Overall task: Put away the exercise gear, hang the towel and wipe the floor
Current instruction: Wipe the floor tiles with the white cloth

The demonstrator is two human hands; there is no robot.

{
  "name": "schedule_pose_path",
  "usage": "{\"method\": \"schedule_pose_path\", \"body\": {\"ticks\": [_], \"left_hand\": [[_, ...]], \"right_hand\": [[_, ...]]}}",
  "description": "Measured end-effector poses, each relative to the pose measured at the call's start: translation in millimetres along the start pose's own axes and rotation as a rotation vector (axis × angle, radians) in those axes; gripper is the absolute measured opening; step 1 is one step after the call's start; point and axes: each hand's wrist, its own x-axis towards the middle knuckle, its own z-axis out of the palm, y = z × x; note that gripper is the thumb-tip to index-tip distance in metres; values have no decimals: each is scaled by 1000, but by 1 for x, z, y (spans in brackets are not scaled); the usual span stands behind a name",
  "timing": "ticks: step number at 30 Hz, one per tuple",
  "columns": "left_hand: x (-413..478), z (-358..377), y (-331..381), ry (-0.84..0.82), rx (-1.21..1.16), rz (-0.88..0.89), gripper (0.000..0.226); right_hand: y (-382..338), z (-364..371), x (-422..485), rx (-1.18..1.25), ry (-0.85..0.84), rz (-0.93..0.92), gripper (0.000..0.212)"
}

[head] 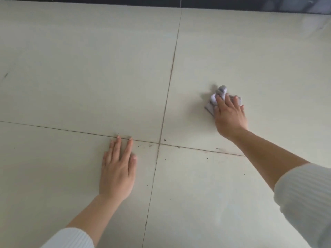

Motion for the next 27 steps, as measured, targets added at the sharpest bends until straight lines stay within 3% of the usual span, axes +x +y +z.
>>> {"method": "schedule_pose_path", "body": {"ticks": [2, 8, 12, 15, 18, 22, 24, 27], "left_hand": [[1, -2, -1, 20, -5, 16, 58], [15, -7, -19, 93, -16, 36, 54], [38, -11, -25, 115, -33, -112, 63], [56, -17, -13, 97, 12, -69, 64], [79, -21, 6, 55, 13, -40, 57], [110, -22, 36, -7, 13, 25, 55], [126, -20, 49, -14, 6, 65, 55], [151, -15, 63, -2, -10, 84, 56]], "right_hand": [[-37, 11, -1, 27, -47, -89, 48], [-126, 56, -102, -45, -165, -762, 51], [-112, 69, -140, -32, -374, -1189, 52], [-91, 60, -113, -132, -324, -1361, 54], [-63, 49, -56, -193, -170, -1106, 53], [-7, 14, 8, -110, -29, -431, 66], [19, -3, 28, -62, 5, -109, 61], [25, -5, 44, -4, 54, 110, 50]]}}
